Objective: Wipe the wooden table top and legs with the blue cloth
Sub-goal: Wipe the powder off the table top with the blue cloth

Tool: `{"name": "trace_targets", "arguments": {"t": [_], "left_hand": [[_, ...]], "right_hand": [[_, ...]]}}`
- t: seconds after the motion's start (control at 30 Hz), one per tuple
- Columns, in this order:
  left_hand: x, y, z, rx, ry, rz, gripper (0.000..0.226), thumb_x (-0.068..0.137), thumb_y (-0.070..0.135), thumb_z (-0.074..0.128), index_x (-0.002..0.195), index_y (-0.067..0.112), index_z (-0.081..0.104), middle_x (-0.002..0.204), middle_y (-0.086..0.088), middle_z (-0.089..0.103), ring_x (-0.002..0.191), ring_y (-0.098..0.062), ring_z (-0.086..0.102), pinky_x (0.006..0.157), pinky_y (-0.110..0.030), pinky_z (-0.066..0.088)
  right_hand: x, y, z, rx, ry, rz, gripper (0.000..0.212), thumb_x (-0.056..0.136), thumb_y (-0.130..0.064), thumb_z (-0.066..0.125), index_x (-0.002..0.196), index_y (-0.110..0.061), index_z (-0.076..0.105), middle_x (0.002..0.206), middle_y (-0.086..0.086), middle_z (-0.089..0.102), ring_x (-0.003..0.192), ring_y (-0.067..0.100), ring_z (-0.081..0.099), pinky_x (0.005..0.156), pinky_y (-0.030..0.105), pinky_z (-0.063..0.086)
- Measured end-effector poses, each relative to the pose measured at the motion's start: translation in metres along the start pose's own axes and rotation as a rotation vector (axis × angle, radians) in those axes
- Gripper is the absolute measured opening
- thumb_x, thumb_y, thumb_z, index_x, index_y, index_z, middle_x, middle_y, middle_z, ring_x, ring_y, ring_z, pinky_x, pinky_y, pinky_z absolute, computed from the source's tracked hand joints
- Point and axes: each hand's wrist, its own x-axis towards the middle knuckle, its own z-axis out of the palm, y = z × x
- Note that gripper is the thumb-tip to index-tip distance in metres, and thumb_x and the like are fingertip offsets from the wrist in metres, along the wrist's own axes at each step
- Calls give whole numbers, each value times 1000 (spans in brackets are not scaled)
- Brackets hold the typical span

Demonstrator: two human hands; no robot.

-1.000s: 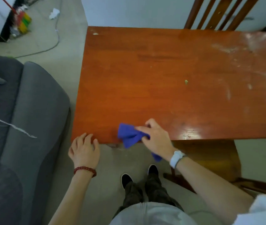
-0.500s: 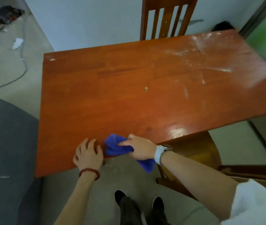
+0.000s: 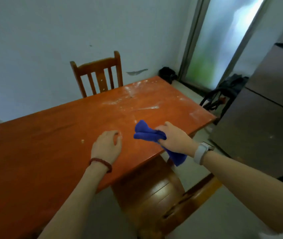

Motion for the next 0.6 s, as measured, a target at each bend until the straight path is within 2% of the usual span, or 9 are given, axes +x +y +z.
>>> {"name": "trace_targets", "arguments": {"t": [0.17,0.3,0.4,0.6], "left_hand": [[-9,129,29,-19,133,255,30,90,23,49,118,14,55,116,-5,59,108,-19,54,92,-38,46],[-10,183,80,15,8,331,31,91,24,48,120,14,53,121,-4,55,113,-17,51,94,-33,44],[0,205,111,86,-87,381,33,91,26,46,123,16,51,125,-4,53,115,-18,49,95,-35,44],[35,234,168,147,-172,345,34,92,27,44,124,17,49,129,-4,51,119,-18,47,98,-34,43]], "right_hand": [[-54,91,-58,84,293,29,36,87,-22,54,123,-20,51,104,1,45,86,17,51,74,25,37],[-85,155,-75,129,408,87,38,87,-19,55,125,-18,52,107,4,47,85,15,48,71,20,33],[-92,200,-78,143,454,121,37,87,-16,55,124,-15,52,103,1,45,83,15,48,72,21,35],[-68,280,-77,195,463,238,38,87,-16,55,125,-15,51,98,-2,40,81,15,49,72,24,36]]}}
